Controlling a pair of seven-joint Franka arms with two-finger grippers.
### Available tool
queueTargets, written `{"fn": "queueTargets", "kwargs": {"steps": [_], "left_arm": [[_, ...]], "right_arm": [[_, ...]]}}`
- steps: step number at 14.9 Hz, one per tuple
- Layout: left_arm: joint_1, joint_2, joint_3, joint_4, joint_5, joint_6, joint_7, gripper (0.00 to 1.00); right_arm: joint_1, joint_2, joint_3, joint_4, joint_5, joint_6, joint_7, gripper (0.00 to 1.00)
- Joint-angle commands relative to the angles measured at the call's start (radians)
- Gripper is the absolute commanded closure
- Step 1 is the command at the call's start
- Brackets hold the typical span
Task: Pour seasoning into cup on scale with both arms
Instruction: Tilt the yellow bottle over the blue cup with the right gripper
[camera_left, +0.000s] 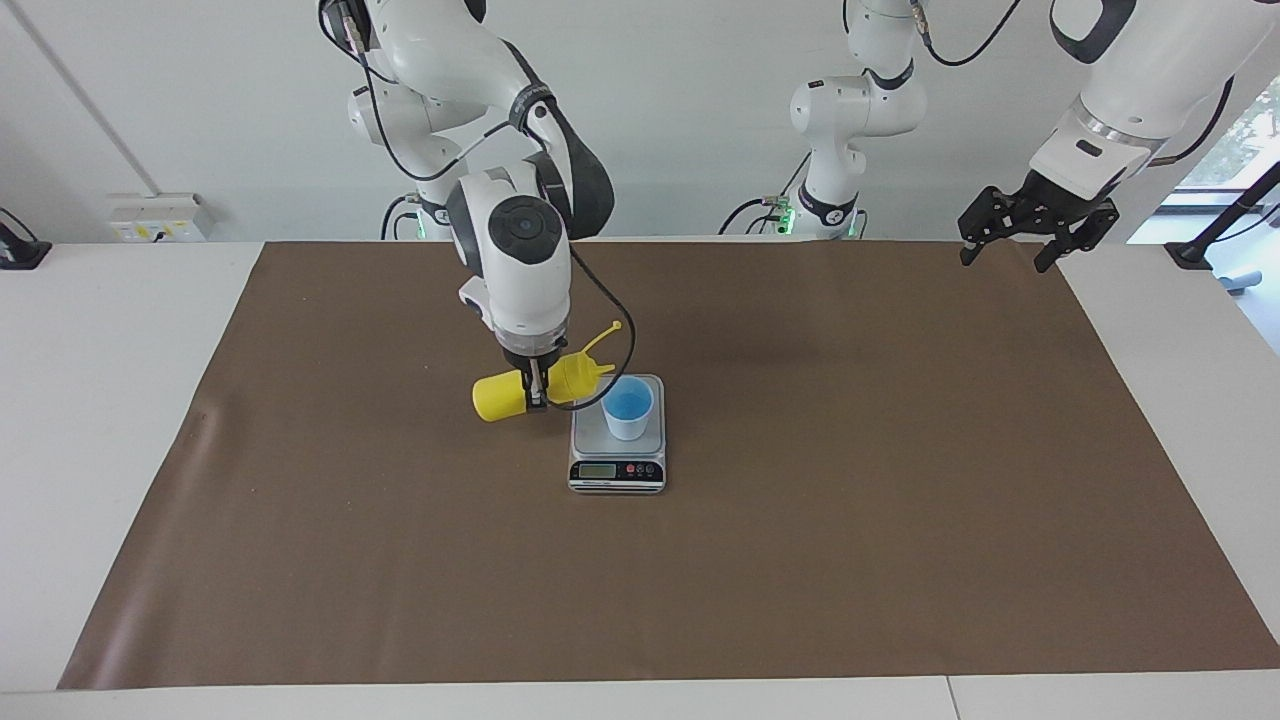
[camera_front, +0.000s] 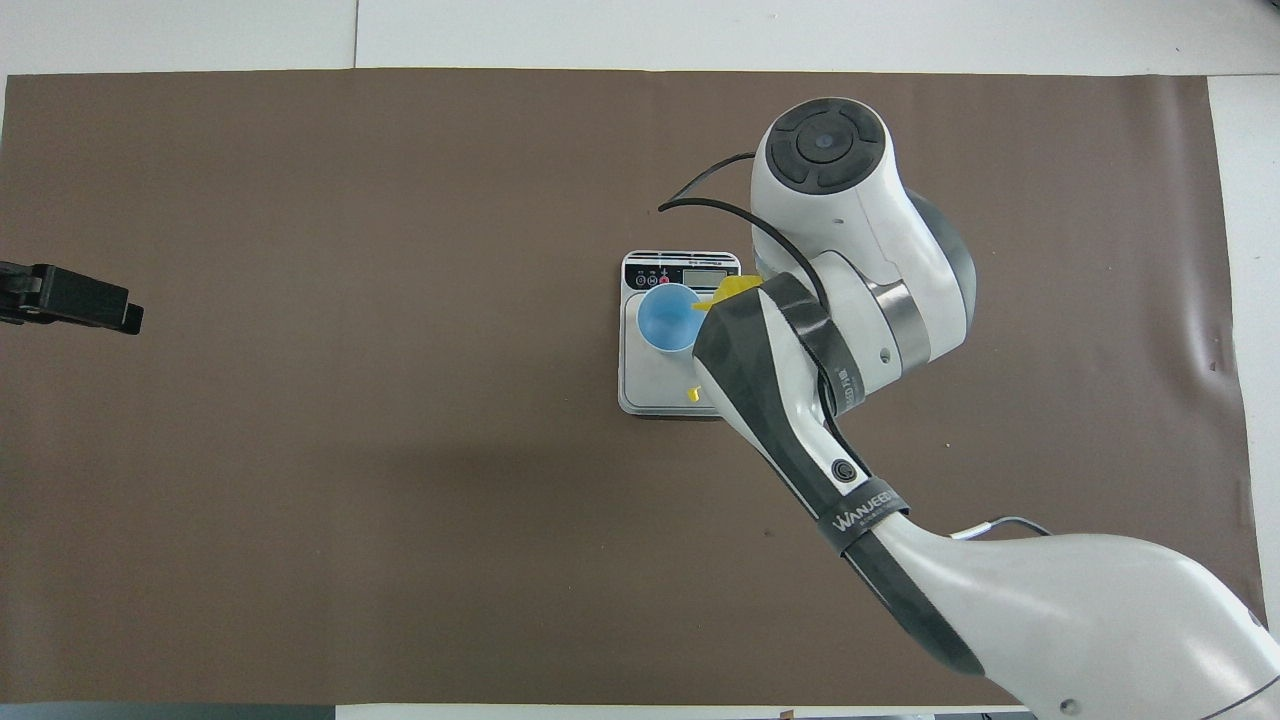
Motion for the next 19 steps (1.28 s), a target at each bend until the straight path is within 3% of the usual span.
{"fn": "queueTargets", "kwargs": {"steps": [1,12,19], "left_arm": [[0.012,-0.017,-0.005,-0.013,-0.010,-0.009,0.012,0.00],[0.012,-0.017,-0.005,-0.013,-0.010,-0.009,0.012,0.00],[0.012,-0.017,-0.005,-0.013,-0.010,-0.009,0.012,0.00]], "right_arm": [[0.026,0.015,-0.002,0.040,-0.069,-0.046,0.019,1.00],[0.084,0.069,-0.002,0.044,-0.281,-0.121,0.039,1.00],[0.072,0.107,-0.002,0.138,-0.253,-0.166,0.083,1.00]]}}
